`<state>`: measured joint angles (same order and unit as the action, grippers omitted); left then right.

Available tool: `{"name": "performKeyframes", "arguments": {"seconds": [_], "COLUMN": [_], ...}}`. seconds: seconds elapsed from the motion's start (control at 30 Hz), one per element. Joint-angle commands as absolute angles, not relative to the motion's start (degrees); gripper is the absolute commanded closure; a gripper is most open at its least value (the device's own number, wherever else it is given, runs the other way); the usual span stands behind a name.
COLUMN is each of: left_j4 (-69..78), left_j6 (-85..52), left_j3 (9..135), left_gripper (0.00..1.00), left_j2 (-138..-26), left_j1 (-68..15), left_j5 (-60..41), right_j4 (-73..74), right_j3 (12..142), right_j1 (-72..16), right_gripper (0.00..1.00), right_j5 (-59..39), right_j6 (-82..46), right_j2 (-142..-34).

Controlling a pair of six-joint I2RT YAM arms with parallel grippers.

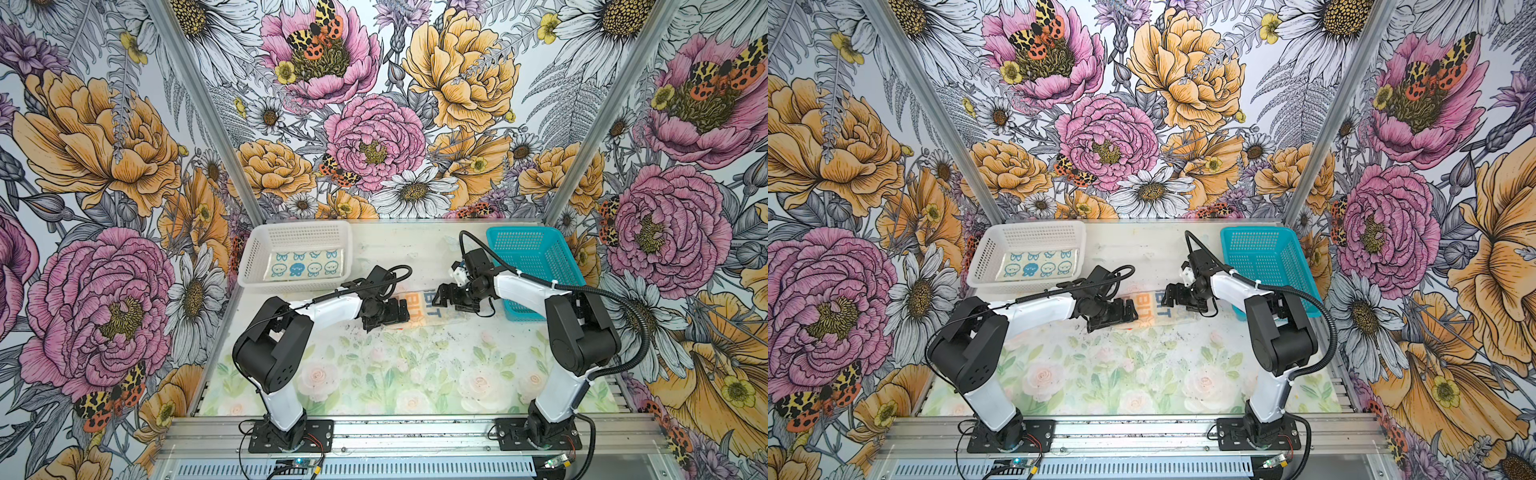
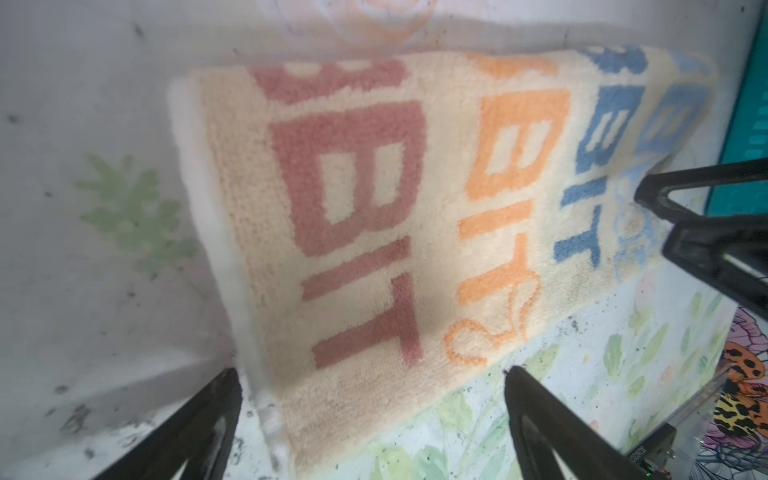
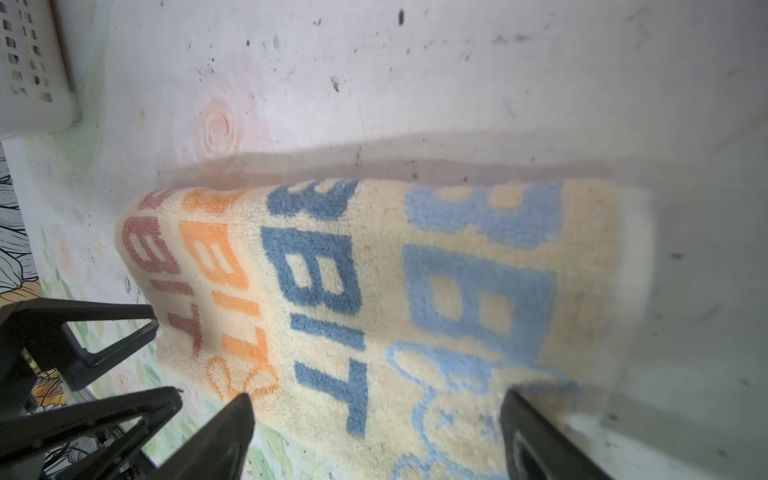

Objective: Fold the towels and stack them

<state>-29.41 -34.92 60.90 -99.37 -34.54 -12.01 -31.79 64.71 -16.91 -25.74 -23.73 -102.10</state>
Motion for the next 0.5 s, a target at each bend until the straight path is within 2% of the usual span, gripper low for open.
{"name": "performKeyframes", "arguments": {"seconds": [0.0,0.1,0.33,0.47], "left_j4": [-33.6,-35.2,-39.1,-41.5], "left_j6": [-30.5,-28.5,-26.3,-25.7], "left_j3": [64.9,67.3,71.6,73.4], "left_gripper": [0.01,0.03,0.19,0.23], "left_j2": [-98.4,-101.5,-108.9,-111.9], "left_j1": [-33.0,-33.4,-36.0,-37.7], "left_j5": [-9.1,-8.3,-4.7,-1.5], "right_j4": [-30.8,-30.8,-30.7,-30.5], "right_j3": [64.3,63.9,63.2,62.5], "right_j1": [-14.9,-14.1,-14.1,-14.0], "right_gripper": [0.01,0.01,0.01,0.01], "right_j5": [-24.4,-23.6,-23.1,-23.1], "right_j6": [-22.8,-22.7,-22.5,-22.5], "right_j2": [-99.6,-100.0,-101.1,-101.5]}}
